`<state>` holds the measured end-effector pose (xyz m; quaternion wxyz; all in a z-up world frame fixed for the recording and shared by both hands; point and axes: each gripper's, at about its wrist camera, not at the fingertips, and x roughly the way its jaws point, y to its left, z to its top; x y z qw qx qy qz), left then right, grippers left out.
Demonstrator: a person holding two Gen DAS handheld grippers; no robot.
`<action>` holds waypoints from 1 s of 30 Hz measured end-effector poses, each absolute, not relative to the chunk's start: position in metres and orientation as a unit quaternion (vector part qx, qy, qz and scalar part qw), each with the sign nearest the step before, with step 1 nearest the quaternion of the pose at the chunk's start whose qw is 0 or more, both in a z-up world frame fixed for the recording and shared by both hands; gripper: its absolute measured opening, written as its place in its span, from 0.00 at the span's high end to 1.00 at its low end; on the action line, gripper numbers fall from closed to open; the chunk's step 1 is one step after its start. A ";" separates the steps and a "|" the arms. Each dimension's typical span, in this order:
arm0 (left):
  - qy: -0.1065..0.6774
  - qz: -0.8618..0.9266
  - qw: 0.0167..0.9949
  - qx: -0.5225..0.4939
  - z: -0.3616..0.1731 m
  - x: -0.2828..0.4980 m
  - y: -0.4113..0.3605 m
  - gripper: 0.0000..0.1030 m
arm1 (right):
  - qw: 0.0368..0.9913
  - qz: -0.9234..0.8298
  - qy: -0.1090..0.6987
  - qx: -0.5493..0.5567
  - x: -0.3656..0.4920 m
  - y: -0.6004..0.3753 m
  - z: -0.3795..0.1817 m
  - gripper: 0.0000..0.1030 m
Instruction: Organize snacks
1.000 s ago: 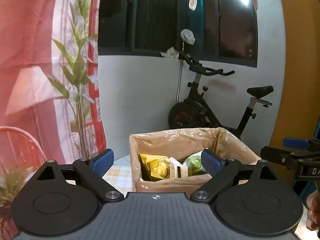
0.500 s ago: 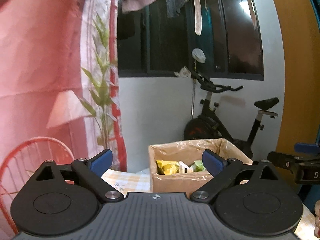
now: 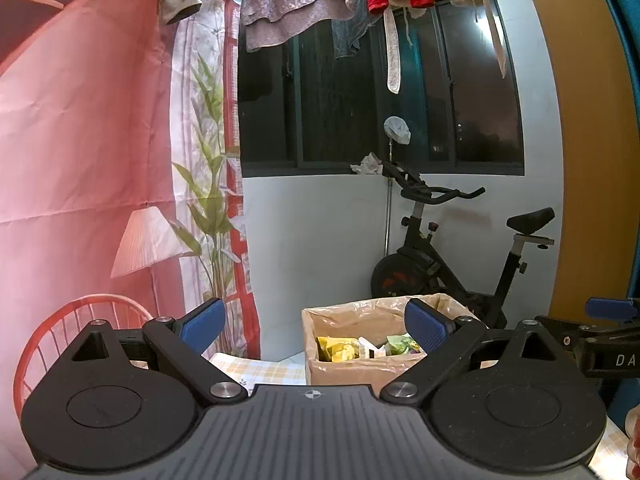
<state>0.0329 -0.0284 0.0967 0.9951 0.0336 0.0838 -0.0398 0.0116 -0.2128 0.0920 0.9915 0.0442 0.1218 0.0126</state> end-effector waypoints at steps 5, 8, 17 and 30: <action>0.087 -0.038 0.995 0.032 0.095 0.032 -0.028 0.05 | 0.992 0.012 0.121 0.045 0.009 -0.214 0.092 0.00; 0.091 -0.037 0.995 0.031 0.093 0.034 -0.027 0.05 | 0.991 0.013 0.122 0.045 0.009 -0.214 0.092 0.00; 0.098 -0.038 0.994 0.024 0.092 0.034 -0.024 0.05 | 0.991 0.012 0.123 0.044 0.008 -0.216 0.092 0.00; 0.106 -0.040 0.993 0.015 0.089 0.039 -0.021 0.05 | 0.991 0.013 0.125 0.043 0.010 -0.213 0.092 0.00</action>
